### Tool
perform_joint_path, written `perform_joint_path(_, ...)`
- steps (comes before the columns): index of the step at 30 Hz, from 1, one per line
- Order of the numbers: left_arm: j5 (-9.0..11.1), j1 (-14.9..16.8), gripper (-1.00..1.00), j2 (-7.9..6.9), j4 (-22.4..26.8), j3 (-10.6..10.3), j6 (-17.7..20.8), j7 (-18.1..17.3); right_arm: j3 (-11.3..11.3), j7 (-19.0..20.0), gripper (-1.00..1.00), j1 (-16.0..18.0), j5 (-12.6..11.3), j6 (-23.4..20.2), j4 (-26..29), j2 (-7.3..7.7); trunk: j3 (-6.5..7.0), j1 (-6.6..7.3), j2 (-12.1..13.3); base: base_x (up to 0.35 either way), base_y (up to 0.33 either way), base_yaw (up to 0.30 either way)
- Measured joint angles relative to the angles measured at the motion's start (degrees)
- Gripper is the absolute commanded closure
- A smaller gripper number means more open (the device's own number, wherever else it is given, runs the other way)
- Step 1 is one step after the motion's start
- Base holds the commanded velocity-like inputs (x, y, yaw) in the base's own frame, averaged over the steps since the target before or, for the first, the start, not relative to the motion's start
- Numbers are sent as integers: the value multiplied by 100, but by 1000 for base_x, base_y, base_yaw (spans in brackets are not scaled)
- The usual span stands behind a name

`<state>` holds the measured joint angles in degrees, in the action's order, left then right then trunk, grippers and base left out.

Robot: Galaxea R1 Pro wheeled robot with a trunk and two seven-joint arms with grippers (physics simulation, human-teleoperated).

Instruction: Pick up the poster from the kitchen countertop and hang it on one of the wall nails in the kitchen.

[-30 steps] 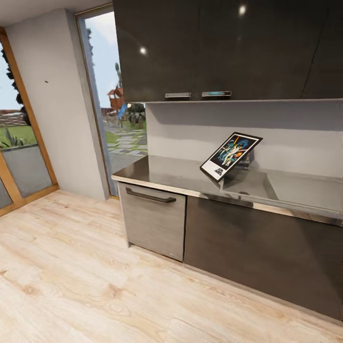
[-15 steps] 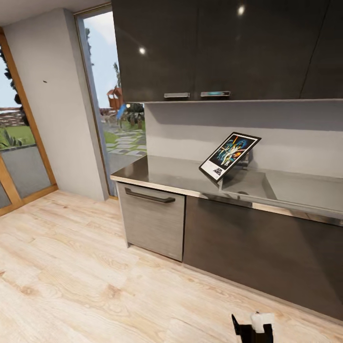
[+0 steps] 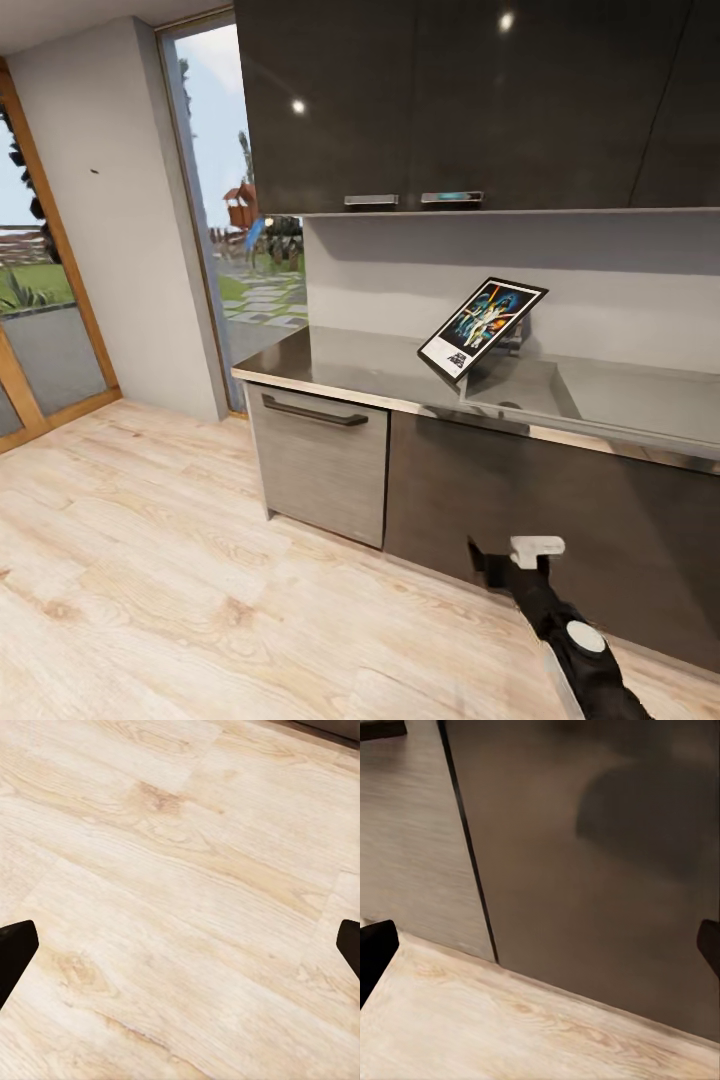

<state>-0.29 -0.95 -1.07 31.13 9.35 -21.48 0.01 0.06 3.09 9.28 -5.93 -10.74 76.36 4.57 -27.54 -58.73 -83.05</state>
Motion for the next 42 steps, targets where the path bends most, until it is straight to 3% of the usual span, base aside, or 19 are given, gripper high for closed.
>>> perform_joint_path(5,-1,0,-100,0,0,0,2,1,-157,-21,-100,468,-669,-905,679,33,0,0,0,0,0,0)
perform_joint_path(8,-2,0,-100,0,0,0,3,1,-863,-28,-100,1236,-1409,-1823,864,42,1,0,0,0,0,0)
perform_joint_path(12,-2,0,-100,0,0,0,3,1,-1097,-40,-100,1745,-1776,-2247,903,43,0,0,0,0,0,0)
perform_joint_path(18,-2,0,-100,0,-4,0,-4,-1,-1277,-163,-100,2340,-1992,-2531,902,33,0,0,0,19,-14,0)
perform_joint_path(19,-1,0,-100,0,-3,-1,-5,-1,-1393,-268,-100,2448,-2102,-2565,897,-7,0,1,0,144,-104,0)
perform_joint_path(25,2,0,-100,0,-1,-1,1,-1,-1507,-454,-100,2498,-2335,-2560,889,-32,0,2,0,222,-156,0)
perform_joint_path(42,5,0,-100,0,0,21,3,-1,-1528,-586,-100,2505,-2377,-2522,875,-50,0,3,0,283,-152,0)
